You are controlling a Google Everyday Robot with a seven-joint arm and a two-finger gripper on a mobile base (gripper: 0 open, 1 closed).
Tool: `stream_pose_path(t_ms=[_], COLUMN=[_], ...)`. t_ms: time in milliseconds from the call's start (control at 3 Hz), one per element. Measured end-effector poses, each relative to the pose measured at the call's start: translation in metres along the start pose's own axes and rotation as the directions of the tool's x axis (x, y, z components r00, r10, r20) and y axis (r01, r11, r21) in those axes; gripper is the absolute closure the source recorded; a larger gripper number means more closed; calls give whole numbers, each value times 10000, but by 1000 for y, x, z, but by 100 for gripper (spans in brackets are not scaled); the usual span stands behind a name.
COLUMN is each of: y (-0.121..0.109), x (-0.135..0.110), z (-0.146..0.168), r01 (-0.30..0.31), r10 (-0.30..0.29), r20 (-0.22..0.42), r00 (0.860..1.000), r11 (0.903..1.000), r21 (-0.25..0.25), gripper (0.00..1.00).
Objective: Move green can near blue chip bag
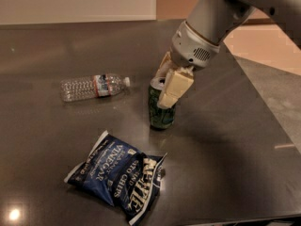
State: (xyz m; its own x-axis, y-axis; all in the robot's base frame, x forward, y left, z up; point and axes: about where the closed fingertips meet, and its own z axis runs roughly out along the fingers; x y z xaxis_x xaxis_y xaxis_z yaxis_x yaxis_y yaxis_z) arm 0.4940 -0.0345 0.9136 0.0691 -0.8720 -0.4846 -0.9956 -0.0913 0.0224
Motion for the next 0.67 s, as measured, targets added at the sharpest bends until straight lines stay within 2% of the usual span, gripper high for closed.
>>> stream_pose_path(t_ms=[333,667], y=[23,37], x=[-5,-8], z=[10,13], r01=[478,703], r10=[-484,-715], r20=[-281,-451], r00=[9984,9964], r11=[9986,9972], r21=[-212,-266], gripper=[100,82])
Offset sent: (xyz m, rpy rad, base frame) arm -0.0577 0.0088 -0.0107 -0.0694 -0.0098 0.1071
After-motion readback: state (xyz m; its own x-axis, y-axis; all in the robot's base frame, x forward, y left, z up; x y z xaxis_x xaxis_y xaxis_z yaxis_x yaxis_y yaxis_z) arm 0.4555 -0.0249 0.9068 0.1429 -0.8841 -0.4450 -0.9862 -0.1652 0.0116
